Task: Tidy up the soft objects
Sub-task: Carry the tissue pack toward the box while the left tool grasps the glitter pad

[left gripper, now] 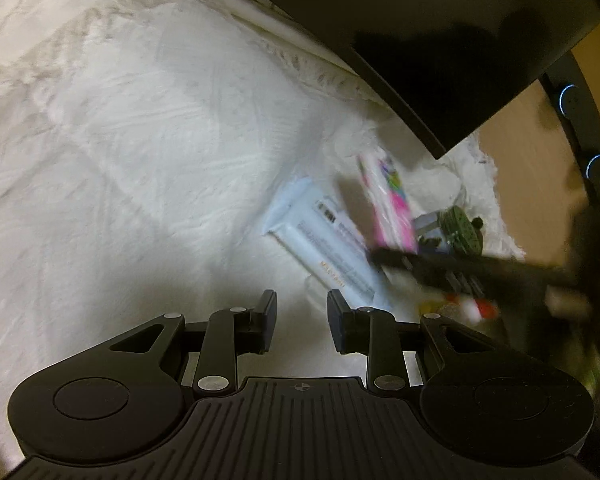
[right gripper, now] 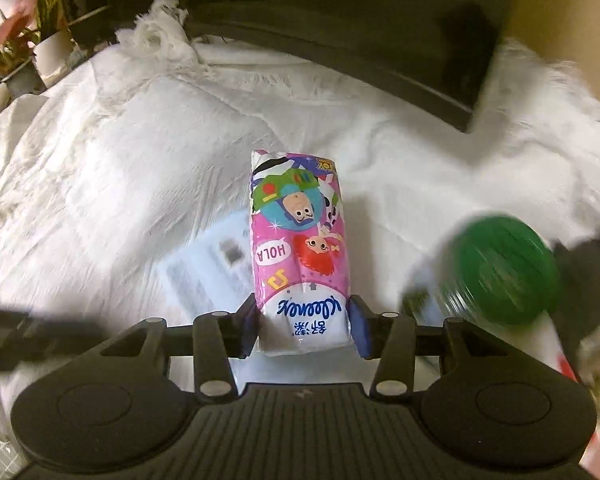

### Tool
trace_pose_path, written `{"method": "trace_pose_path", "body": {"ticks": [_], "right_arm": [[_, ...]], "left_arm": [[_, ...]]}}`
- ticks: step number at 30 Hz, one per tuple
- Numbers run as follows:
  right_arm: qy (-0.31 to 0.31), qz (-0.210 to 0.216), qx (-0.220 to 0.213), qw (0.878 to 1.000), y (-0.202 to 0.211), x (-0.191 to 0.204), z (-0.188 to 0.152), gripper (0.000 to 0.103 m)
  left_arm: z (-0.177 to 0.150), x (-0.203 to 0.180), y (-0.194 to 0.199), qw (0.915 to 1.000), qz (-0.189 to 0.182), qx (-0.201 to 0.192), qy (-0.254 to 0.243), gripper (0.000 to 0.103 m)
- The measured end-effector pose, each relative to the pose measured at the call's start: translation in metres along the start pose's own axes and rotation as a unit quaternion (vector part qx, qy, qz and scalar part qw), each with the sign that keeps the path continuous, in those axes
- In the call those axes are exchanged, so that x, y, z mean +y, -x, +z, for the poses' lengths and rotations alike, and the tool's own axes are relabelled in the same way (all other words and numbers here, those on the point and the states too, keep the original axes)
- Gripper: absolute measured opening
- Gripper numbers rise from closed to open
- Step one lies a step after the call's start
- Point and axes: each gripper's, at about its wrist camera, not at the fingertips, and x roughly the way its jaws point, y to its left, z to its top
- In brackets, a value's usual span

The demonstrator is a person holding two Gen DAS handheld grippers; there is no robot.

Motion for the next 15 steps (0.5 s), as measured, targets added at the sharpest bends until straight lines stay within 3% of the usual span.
{"method": "trace_pose_path", "body": {"ticks": [5, 8, 15], "right_arm": [[-0.035, -0.013, -0.032, 0.999, 0.062, -0.02, -0.045, 0.045], [-0.082, -0.039, -0.041, 0.995, 0.092, -0.042, -0.076, 0.045], [-0.154, -0.176, -0.021, 0.972, 0.133, -0.102, -0.155, 0.045]], "left_arm": [[0.004, -0.024, -0.015, 0.9997, -0.011, -0.003, -0.02, 0.03], [0.002, -0.05, -0.021, 0.997, -0.033, 0.003, -0.07, 0.03], [-0.022, -0.115, -0.057, 0.9794, -0.074, 0.067, -0.175, 0.03]]}}
